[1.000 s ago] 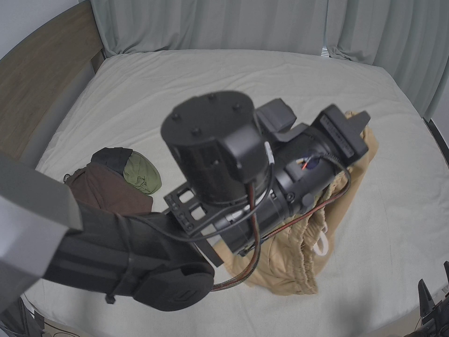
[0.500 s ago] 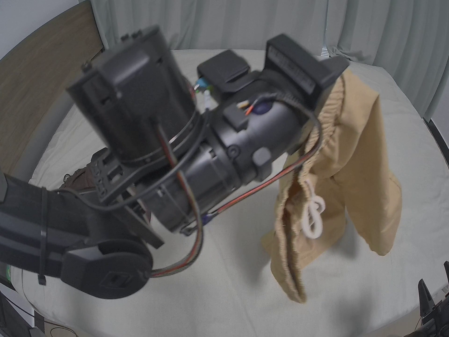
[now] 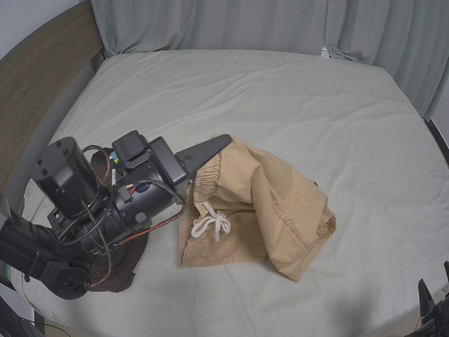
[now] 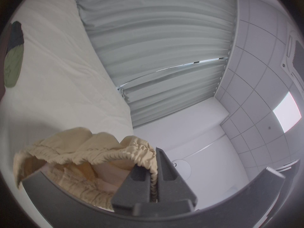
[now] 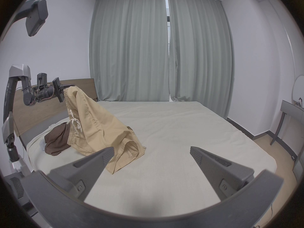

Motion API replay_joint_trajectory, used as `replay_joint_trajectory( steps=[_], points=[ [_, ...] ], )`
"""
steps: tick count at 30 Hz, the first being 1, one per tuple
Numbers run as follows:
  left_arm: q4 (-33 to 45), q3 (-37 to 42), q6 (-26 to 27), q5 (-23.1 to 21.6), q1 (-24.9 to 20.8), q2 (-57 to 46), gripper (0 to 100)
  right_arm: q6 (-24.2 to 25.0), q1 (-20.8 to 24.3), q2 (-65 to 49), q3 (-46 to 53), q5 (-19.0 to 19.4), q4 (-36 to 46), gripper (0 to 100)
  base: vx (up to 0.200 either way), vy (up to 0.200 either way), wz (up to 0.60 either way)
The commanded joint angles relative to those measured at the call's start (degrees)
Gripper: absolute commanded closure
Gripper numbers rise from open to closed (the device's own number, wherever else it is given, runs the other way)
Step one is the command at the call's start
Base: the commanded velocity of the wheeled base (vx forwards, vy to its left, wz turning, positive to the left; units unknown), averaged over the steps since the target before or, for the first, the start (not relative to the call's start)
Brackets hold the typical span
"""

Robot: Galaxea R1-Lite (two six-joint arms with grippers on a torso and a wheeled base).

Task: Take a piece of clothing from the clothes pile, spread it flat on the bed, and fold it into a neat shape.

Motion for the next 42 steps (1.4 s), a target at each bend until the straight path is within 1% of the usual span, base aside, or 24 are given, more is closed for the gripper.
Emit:
replay_joint_trajectory(
  steps=[1,2,3,4,6,7,16,17,19,21,22,30,35,38,42],
  points=[
    [-8.4,7.5,1.3,-1.5,4.6,4.9,100,-0.1,0.0,-0.9,0.9,0.0,0.0,0,0.000,0.000,0.00],
    [-10.1,8.1,2.1,-1.5,4.8,5.9,100,-0.1,0.0,-0.9,0.9,0.0,0.0,0,0.000,0.000,0.00],
    [-10.1,8.1,2.1,-1.5,4.8,5.9,100,-0.1,0.0,-0.9,0.9,0.0,0.0,0,0.000,0.000,0.00],
    [-10.1,8.7,3.9,-1.4,4.8,6.6,100,-0.1,0.0,-0.9,1.0,0.0,0.0,0,0.000,0.000,0.00],
    [-10.1,9.1,5.0,-1.5,5.3,6.8,100,-0.1,0.0,-0.9,0.9,0.0,0.0,0,0.000,0.000,0.00],
    [-10.1,9.8,5.7,-1.7,6.2,7.0,100,-0.1,0.0,-0.9,0.9,0.0,0.0,0,0.000,0.000,0.00],
    [-10.1,12.1,5.9,-2.1,9.1,7.2,100,-0.1,0.1,-0.9,0.9,0.0,0.0,0,0.000,0.000,0.00],
    [-10.1,12.7,8.1,-3.0,10.8,7.8,100,-0.1,0.1,-0.9,0.9,0.0,0.0,0,0.000,0.000,0.00],
    [-10.1,12.7,10.1,-3.3,12.5,9.0,100,-0.1,0.1,-0.9,0.9,0.0,0.0,0,0.000,0.000,0.00],
    [-10.1,12.6,10.4,-3.4,12.7,9.2,100,-0.1,0.1,-0.9,1.0,0.0,0.0,0,0.000,0.000,0.00],
    [-10.1,12.5,12.2,-3.6,14.4,10.3,100,-0.1,0.1,-0.9,1.0,0.0,0.0,0,0.000,0.000,0.00],
    [-10.1,11.4,16.7,-4.0,18.7,13.4,100,-0.2,0.1,-0.9,0.9,0.2,0.0,0,0.000,0.000,0.00],
    [-10.2,11.1,16.8,-6.1,20.7,13.9,100,-0.4,0.0,-0.9,0.9,0.3,0.0,0,0.000,0.000,0.00],
    [-10.2,10.5,16.8,-10.6,23.6,14.1,100,-0.3,0.0,-0.9,0.9,0.2,0.0,0,0.000,0.000,0.00],
    [-10.2,9.8,16.9,-11.2,25.5,14.3,100,-0.3,0.0,-0.9,0.9,0.2,-0.1,0,0.000,0.000,0.00]
  ],
)
